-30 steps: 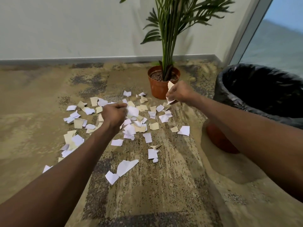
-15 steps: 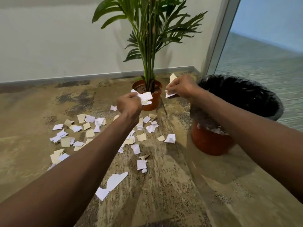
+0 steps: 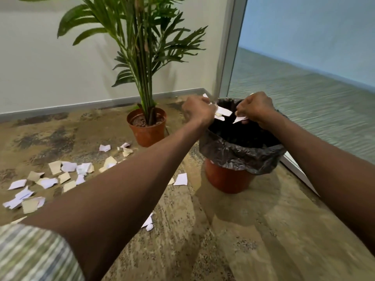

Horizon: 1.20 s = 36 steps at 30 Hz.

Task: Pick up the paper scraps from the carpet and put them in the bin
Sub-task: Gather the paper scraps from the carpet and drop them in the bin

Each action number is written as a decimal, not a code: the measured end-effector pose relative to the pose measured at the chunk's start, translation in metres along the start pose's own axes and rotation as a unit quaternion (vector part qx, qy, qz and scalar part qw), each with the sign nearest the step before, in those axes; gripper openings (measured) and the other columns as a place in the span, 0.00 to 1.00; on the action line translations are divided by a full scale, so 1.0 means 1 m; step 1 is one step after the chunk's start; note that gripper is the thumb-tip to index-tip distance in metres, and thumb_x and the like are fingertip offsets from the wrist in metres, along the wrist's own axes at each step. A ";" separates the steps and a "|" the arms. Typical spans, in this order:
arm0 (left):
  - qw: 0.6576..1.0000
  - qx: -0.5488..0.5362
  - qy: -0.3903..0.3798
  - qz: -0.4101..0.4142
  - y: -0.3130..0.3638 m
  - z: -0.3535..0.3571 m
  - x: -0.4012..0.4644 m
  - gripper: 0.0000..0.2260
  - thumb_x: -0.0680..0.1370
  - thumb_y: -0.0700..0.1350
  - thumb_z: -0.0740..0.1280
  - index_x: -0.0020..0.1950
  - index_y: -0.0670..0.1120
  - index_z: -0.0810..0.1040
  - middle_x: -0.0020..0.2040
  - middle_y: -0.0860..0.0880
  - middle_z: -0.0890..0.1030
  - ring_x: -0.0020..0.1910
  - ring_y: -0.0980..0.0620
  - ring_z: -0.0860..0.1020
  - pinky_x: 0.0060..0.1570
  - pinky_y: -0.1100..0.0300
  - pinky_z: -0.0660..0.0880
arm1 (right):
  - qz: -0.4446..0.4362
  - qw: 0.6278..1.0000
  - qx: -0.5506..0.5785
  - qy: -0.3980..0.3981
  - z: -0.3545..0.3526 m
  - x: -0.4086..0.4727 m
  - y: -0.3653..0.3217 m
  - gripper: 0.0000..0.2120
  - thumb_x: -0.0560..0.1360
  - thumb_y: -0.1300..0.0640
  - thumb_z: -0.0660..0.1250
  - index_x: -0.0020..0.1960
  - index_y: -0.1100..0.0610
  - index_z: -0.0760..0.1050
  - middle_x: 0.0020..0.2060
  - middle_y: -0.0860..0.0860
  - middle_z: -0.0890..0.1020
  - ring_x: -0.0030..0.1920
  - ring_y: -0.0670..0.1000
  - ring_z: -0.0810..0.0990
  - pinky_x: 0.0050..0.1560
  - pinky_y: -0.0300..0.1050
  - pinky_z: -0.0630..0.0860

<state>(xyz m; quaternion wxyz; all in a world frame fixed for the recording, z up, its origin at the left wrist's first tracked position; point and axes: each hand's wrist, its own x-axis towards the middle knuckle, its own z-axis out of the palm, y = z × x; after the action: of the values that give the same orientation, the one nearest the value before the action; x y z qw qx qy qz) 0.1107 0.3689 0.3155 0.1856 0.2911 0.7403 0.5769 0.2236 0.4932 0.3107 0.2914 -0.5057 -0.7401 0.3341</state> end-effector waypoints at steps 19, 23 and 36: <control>0.961 -0.209 -0.157 -0.089 -0.062 -0.079 -0.007 0.13 0.84 0.39 0.56 0.40 0.44 0.70 0.37 0.46 0.68 0.35 0.51 0.68 0.37 0.62 0.67 | -0.259 0.961 -0.097 0.014 0.050 -0.035 -0.051 0.08 0.75 0.58 0.67 0.49 0.59 0.84 0.43 0.54 0.84 0.42 0.51 0.83 0.47 0.43 0.81; 0.981 -0.090 -0.136 -0.102 -0.117 -0.130 -0.010 0.07 0.82 0.36 0.59 0.45 0.39 0.74 0.42 0.42 0.71 0.36 0.50 0.69 0.36 0.60 0.68 | -0.297 0.941 -0.069 -0.148 0.108 -0.062 -0.061 0.02 0.76 0.61 0.69 0.46 0.59 0.81 0.38 0.49 0.81 0.34 0.42 0.80 0.33 0.32 0.76; 0.877 0.440 -0.067 -0.180 -0.323 -0.255 -0.031 0.41 0.66 0.50 0.80 0.74 0.47 0.65 0.68 0.37 0.74 0.66 0.38 0.72 0.60 0.50 0.73 | -0.180 0.890 -0.254 -0.333 0.276 -0.053 0.027 0.12 0.66 0.61 0.75 0.47 0.66 0.81 0.46 0.63 0.84 0.39 0.57 0.80 0.36 0.48 0.75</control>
<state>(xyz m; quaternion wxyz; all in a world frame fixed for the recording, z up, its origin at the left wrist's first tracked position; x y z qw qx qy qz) -0.0914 0.1053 0.0702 0.1883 0.2422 0.9432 0.1274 0.0430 0.3954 0.1174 -0.0561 -0.2797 -0.9316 0.2251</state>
